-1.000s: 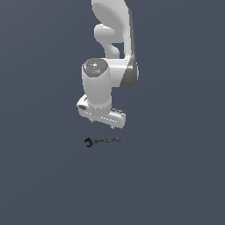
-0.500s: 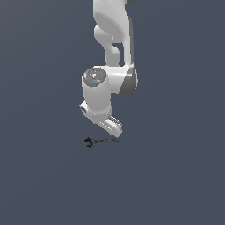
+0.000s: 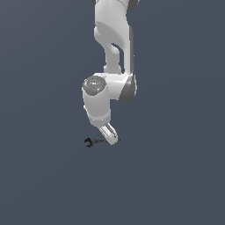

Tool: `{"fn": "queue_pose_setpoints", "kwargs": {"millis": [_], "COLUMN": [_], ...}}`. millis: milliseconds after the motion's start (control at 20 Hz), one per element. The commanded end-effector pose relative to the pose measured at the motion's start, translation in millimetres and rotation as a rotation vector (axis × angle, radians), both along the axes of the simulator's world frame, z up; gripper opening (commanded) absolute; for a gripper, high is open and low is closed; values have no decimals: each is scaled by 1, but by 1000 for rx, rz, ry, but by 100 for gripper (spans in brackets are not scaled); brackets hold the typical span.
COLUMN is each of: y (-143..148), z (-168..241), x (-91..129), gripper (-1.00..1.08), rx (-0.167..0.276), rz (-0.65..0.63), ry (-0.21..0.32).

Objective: Pick up the object and move it to a goal position.

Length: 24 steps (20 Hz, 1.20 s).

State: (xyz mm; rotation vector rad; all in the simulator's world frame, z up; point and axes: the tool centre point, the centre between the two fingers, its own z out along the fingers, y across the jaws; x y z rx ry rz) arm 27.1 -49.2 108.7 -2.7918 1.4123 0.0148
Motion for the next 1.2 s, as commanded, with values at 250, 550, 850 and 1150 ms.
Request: {"fn": "queue_pose_setpoints", "kwargs": {"millis": [250,550,850,1150], "y": [-2,-4,-6,-7], "z": [-18,-32,-43,-49], "x": [4,7,9,10], "gripper": [100,100,100,100], "rx": [-3,-7,-12,-15], "rz": [-218,-388,-519,-597], "ry": [3,4,4,3]}}
